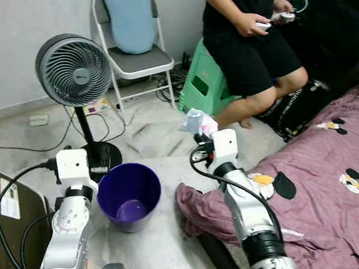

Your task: Clean up the room

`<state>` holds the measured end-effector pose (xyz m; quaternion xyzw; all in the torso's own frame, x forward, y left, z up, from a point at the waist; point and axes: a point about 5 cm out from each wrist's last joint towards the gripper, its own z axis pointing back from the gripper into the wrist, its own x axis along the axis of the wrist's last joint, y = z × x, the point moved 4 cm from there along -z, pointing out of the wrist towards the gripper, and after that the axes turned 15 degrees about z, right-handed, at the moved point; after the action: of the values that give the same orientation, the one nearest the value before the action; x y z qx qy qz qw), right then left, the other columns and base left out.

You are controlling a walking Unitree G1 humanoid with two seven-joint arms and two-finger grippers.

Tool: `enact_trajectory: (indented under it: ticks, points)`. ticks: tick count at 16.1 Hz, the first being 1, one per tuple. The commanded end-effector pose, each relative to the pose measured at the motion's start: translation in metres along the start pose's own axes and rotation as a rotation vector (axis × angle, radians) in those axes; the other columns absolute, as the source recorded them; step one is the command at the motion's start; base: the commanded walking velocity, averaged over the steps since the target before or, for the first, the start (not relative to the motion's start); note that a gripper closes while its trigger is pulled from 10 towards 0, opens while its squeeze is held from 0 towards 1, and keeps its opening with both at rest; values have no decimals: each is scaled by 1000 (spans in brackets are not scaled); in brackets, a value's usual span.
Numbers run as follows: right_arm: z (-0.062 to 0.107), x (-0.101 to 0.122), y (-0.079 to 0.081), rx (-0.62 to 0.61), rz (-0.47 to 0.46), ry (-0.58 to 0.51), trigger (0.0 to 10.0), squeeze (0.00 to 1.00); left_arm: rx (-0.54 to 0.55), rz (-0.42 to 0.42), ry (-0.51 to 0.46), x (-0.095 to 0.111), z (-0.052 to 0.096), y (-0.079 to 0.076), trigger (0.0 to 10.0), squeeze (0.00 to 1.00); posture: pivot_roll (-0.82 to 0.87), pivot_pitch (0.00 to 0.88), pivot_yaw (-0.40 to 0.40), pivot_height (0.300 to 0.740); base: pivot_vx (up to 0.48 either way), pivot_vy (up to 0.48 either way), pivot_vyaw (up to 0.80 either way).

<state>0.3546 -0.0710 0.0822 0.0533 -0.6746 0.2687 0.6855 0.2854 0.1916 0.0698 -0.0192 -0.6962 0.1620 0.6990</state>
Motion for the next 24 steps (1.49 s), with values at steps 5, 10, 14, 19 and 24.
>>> enact_trajectory:
  ticks: [5,10,14,19,24]
  points:
    - [-4,5,2,4,6,-18,10000,0,-14,-2,2,6,-3,-4,10000,0,74,0,-33,740,0,0,0]
    - [-6,21,-5,-16,16,-56,10000,0,-12,16,-12,18,-6,-4,10000,0,41,0,-31,740,0,0,578]
    - [-2,16,-12,-40,18,-42,10000,0,-9,29,1,18,-5,-2,10000,0,35,0,-28,740,0,0,800]
    - [-2,16,-12,-48,11,-32,10000,0,-24,30,19,18,-5,-4,10000,0,28,0,-22,740,0,0,421]
    - [-1,16,-13,-52,24,-30,10000,0,-27,28,22,20,-7,-4,10000,0,22,0,-20,740,0,0,595]
